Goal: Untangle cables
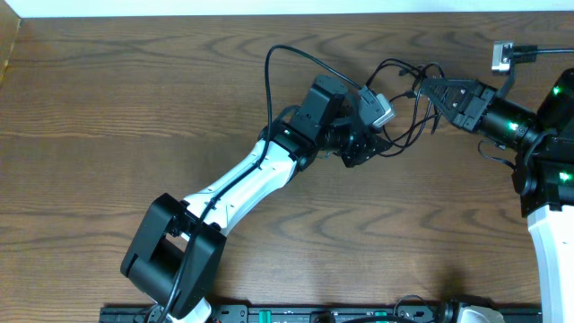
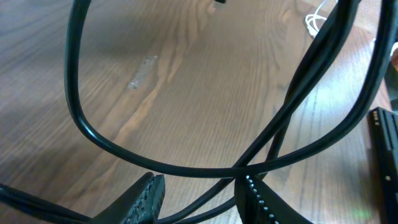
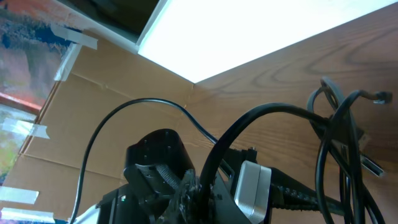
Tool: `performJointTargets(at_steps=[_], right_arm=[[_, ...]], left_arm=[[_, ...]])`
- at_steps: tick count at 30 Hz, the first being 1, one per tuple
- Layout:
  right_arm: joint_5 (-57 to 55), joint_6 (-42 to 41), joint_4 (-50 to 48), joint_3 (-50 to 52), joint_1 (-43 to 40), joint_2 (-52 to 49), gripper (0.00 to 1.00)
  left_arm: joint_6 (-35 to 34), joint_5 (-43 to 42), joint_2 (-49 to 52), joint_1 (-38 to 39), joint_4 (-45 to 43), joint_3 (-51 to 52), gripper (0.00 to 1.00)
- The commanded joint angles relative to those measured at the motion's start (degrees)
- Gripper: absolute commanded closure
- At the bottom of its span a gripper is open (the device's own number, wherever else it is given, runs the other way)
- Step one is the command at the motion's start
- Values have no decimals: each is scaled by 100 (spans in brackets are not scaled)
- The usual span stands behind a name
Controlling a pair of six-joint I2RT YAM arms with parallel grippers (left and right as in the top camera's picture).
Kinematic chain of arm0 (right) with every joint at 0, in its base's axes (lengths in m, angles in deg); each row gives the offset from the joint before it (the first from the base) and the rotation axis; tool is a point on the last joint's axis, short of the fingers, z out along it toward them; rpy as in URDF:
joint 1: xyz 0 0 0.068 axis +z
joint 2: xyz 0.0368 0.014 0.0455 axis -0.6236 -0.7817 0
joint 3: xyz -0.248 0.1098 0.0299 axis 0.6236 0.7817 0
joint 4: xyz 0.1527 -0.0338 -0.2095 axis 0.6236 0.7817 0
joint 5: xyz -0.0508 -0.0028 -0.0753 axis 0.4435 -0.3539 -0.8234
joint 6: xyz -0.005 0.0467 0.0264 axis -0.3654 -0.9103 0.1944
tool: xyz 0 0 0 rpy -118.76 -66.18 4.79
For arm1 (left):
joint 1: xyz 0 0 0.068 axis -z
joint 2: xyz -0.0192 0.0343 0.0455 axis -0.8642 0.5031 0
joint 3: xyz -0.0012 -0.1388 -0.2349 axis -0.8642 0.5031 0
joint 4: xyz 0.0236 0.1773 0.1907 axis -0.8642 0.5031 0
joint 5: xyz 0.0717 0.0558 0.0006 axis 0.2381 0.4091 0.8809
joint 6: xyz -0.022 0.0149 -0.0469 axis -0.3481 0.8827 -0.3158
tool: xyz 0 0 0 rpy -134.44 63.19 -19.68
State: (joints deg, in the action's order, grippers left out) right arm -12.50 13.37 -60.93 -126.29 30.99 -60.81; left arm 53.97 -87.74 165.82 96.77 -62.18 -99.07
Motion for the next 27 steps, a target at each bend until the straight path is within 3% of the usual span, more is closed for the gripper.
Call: performJointTargets(at_steps=[1,5,12,13,14,15,27], right_arm=[[166,-129,-94,-79,-35,109,99],[245,-219,-201,-79,-35,109,99],[326,-304,-323,-79,-35,109,99],[334,-332,-339,-79,-35,109,99],[334,-345,-345,-79,-35,109,99],[334,-345,-348,-79,-35,109,99],[188,-225,-302,-79,-35,109,99]], left_arm=[[94,-352,22,26,2,24,55],[101,-343,37,114,-4,24,37],[164,-323,221,186,-7,24,38],[188,-323,251,184,-4,24,52],[245,-323,269,184,0,24,76],[267,-304,293,184,0,24,92],[269,20,304,-107,551,24,92]])
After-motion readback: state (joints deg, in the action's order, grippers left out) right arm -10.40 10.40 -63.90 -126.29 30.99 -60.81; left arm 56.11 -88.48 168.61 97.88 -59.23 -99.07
